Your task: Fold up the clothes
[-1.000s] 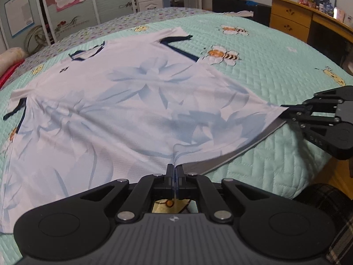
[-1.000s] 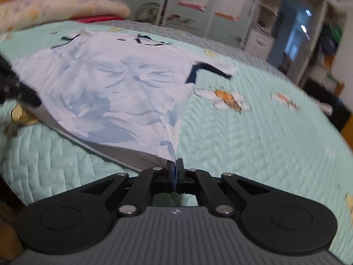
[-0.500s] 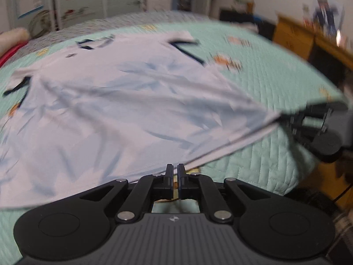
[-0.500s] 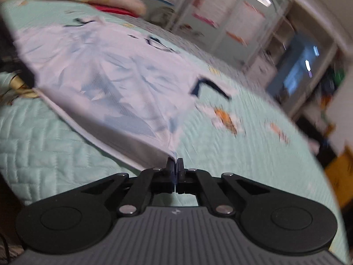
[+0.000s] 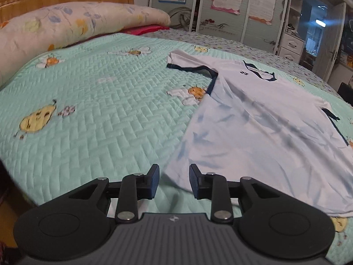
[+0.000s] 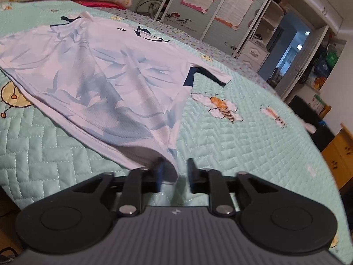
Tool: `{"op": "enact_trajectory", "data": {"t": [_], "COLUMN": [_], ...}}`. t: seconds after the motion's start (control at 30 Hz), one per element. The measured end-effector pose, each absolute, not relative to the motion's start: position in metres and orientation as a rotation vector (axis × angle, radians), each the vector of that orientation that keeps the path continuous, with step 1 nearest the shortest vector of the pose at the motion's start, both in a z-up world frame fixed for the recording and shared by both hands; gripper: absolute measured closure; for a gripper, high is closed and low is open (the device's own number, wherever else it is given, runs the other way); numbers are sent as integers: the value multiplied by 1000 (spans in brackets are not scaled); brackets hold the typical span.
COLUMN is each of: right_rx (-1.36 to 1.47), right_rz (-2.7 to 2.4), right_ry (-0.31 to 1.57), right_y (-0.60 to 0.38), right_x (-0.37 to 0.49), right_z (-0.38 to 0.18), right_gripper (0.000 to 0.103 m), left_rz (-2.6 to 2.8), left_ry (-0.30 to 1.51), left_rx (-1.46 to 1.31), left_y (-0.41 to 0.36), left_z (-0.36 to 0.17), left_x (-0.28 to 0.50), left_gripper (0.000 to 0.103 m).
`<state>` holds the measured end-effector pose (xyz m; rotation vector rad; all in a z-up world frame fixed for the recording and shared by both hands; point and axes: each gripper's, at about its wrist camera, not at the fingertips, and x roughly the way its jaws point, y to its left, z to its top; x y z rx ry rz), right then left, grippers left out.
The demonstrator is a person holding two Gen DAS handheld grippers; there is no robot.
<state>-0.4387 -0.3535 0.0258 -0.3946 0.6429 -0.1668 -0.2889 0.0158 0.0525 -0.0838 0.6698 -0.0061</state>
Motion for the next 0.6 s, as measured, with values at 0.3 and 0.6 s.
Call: {"op": "enact_trajectory", "data": {"t": [0.3,0.6], "right_rx": [-506,-533], "right_rz": [-158,-192], "right_ry": [635,672], "right_y": [-327,-325], "right_x": [-444,-436], "right_z": [33,28], "right_gripper": [59,58], "left_rz": [-47,-100], "left_ry": [724,768], "left_rx": [37,42], "left_y": [7,21], "left_z": [34,30], "left_x": [-248,-252], "left_gripper": [72,101]}}
